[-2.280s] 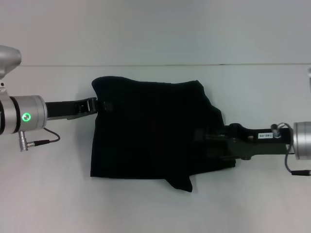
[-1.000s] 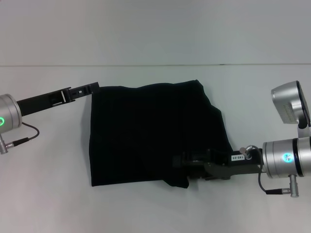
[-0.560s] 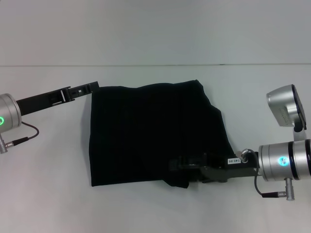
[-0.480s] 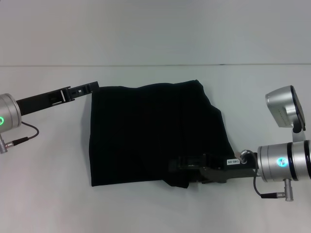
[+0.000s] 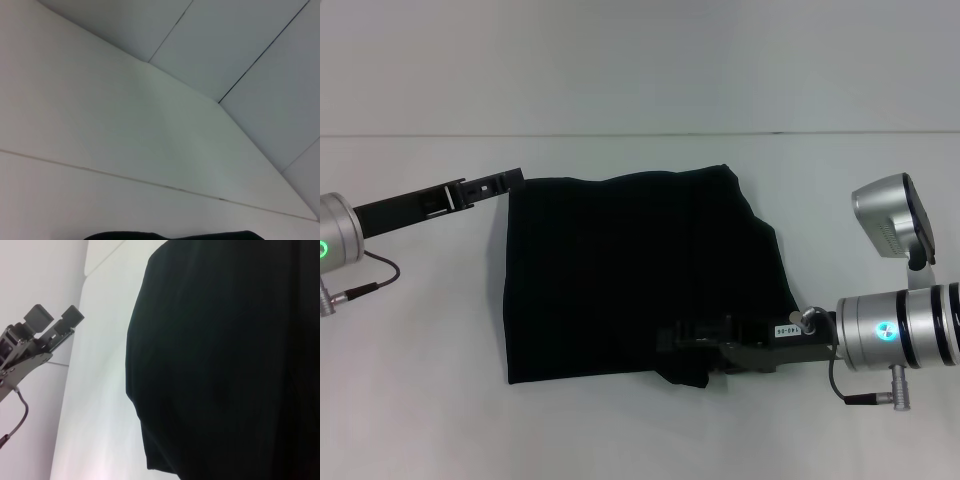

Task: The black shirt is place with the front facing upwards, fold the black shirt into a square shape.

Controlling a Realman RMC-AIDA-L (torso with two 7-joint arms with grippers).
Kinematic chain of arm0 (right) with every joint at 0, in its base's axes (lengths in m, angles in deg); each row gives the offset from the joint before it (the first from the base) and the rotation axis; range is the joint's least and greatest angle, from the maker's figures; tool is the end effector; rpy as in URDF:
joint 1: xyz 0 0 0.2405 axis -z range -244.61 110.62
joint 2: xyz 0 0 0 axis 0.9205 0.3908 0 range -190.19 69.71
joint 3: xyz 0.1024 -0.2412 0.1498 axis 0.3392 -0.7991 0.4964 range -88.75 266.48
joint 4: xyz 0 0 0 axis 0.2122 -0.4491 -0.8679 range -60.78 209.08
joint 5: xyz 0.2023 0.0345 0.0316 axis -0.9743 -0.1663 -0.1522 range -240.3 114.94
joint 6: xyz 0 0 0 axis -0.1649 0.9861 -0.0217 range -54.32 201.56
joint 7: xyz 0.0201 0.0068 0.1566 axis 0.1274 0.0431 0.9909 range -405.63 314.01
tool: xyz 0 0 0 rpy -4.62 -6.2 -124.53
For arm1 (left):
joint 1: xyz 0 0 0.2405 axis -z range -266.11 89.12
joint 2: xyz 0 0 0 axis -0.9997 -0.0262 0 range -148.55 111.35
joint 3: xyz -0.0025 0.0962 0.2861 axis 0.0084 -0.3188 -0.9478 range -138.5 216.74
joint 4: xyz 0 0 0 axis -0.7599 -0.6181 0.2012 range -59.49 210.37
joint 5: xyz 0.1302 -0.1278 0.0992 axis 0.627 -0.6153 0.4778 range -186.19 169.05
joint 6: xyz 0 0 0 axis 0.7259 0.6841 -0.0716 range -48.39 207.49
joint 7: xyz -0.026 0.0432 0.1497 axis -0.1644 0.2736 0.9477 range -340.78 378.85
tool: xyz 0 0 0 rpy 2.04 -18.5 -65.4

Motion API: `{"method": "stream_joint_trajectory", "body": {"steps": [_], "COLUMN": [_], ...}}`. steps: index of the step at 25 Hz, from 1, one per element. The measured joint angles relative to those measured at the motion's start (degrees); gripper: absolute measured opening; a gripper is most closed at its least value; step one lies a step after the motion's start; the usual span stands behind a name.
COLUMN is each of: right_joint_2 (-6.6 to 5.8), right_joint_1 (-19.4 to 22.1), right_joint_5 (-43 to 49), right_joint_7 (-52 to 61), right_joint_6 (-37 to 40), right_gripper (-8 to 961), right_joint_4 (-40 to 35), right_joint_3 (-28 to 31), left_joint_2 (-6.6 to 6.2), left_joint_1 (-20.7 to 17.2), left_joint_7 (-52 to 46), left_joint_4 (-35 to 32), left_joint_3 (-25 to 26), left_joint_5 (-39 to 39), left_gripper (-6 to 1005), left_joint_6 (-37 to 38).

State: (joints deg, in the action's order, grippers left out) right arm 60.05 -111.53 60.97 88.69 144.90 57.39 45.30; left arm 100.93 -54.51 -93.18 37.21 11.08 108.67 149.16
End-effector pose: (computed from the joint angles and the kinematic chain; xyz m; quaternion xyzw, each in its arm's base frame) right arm 0.2597 0.3774 -0.1258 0.7380 -0.6587 -0.1465 0.0046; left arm -0.3173 0.4161 -0.0004 -0.7700 -0.5069 -0.2930 0.2535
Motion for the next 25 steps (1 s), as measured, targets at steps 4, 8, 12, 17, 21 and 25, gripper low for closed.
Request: {"method": "stream_joint_trajectory", "body": {"steps": [4, 8, 12, 17, 21, 25], "right_joint_2": [0.06, 0.05, 0.04, 0.02, -0.02, -0.08], "right_joint_1": [-0.67, -1.61, -1.96, -2.11, -2.13, -2.14], "right_joint_5": [0.01, 0.34, 0.13, 0.00, -1.09, -1.53], "right_joint_7": [-1.88, -3.93, -4.65, -5.08, -5.34, -5.75], "right_joint_6": [-0.45, -1.15, -2.36, -2.48, -2.48, -2.48], "right_gripper": [781, 774, 689, 520, 427, 334], "right_joint_4": [0.63, 0.72, 0.75, 0.63, 0.58, 0.47], "right_joint_3": [0.01, -1.54, -2.49, -2.11, -2.27, -2.18], "left_joint_2": [0.00, 0.00, 0.04, 0.09, 0.09, 0.09], "left_joint_1": [-0.09, -0.15, -0.21, -0.24, -0.24, -0.24], "left_joint_7": [0.21, 0.41, 0.49, 0.52, 0.60, 0.93], "left_joint_4": [0.00, 0.00, 0.00, 0.00, 0.00, 0.01], "left_joint_3": [0.00, 0.00, 0.00, 0.00, 0.00, 0.01], "left_joint_5": [0.00, 0.00, 0.00, 0.00, 0.00, 0.00], "left_gripper": [907, 907, 907, 906, 906, 906], "left_joint_6": [0.00, -0.02, -0.01, 0.00, 0.00, 0.00]}}
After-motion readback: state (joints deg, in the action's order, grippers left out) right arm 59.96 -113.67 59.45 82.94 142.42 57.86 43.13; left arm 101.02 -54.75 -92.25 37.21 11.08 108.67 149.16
